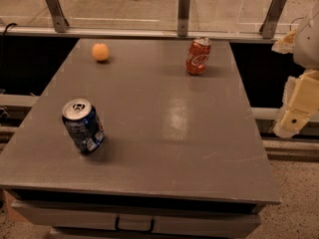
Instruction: Move pepsi can near coke can
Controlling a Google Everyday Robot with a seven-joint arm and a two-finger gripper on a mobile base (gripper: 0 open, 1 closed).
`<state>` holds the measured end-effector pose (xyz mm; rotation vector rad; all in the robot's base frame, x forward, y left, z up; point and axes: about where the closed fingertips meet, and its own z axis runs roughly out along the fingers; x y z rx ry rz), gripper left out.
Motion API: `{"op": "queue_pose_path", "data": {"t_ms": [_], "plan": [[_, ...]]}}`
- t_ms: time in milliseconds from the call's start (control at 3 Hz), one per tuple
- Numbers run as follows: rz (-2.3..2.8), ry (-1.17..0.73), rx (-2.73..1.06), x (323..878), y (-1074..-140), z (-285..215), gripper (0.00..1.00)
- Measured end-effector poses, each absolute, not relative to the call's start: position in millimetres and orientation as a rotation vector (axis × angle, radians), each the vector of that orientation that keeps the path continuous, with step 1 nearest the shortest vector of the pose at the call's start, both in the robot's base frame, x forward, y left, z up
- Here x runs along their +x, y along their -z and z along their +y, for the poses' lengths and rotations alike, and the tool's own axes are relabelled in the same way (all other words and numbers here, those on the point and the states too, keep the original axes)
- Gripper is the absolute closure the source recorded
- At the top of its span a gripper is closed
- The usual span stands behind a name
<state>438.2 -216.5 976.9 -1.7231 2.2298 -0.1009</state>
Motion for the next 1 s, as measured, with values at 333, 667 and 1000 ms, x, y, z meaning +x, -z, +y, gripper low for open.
{"op": "queue_pose_path", "data": {"t_ms": [333, 667, 1000], "plan": [[2.226, 0.102, -1.722, 438.9, -977.4, -216.5, 0.0], [2.136, -0.029, -1.77, 462.6, -949.4, -198.3, 0.0], [1.957, -0.229, -1.837, 483.7, -924.8, -138.2, 0.0]]}}
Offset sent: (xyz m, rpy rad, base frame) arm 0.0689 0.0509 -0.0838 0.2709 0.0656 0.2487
